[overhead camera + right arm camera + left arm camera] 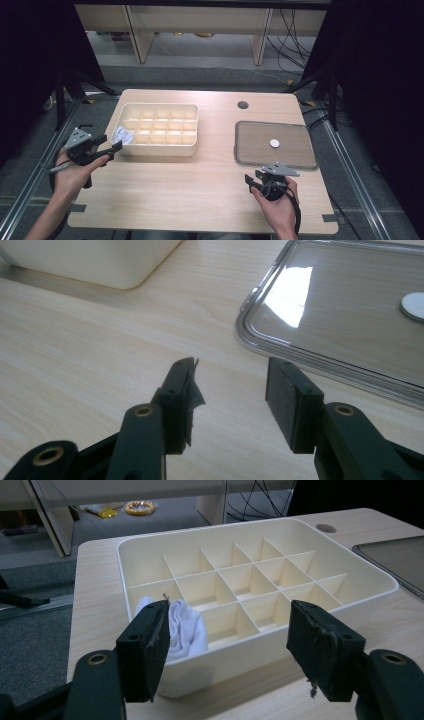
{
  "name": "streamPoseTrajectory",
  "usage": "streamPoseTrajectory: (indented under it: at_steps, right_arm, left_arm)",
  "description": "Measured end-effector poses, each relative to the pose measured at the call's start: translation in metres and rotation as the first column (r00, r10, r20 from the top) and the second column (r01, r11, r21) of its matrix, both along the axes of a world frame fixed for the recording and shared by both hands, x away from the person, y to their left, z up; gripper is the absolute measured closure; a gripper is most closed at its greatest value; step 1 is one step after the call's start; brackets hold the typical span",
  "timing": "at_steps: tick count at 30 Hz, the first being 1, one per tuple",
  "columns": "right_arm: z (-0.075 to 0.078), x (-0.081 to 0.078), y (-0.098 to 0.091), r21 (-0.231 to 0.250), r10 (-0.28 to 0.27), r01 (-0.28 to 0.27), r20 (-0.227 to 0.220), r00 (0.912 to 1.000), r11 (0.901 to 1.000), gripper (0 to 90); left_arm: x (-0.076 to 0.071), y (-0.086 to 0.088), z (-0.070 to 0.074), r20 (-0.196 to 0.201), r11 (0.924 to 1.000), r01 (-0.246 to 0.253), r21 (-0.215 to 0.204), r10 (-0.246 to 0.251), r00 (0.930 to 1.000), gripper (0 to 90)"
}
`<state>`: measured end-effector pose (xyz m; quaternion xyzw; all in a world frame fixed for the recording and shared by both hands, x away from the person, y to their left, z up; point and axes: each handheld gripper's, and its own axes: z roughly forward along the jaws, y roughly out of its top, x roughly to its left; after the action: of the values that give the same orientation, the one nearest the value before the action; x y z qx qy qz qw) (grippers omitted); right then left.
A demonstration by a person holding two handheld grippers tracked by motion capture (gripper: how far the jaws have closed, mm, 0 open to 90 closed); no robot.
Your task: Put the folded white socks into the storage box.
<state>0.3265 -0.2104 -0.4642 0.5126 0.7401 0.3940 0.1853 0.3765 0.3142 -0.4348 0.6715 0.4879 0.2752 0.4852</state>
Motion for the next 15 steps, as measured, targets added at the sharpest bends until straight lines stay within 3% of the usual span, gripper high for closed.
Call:
streamPoseTrajectory:
  at_steps: [1,9,14,15]
  right_arm:
    - [-0.002,0.001,0.0,0.018,0.002,-0.002,0.011,0.9999,0.9998,55.1]
    - [-0.008,-0.005,-0.011,0.001,-0.018,0.018,0.003,0.9998,0.9998,53.9]
    - [-0.017,-0.009,-0.016,0.018,-0.036,0.036,0.008,0.9993,0.9992,53.5]
    - [-0.02,-0.008,-0.017,0.003,-0.041,0.041,0.022,0.9989,0.9992,53.4]
  left_arm:
    - [-0.004,0.001,-0.004,0.004,0.9999,-0.012,-0.002,0.012,0.9999,33.1]
    - [-0.029,0.002,-0.042,0.034,0.9967,-0.082,0.004,0.081,0.9961,33.8]
    - [-0.037,-0.003,-0.072,0.03,0.996,-0.087,-0.02,0.087,0.9957,34.6]
    - [-0.038,-0.004,-0.077,0.033,0.9961,-0.085,-0.024,0.085,0.9958,34.5]
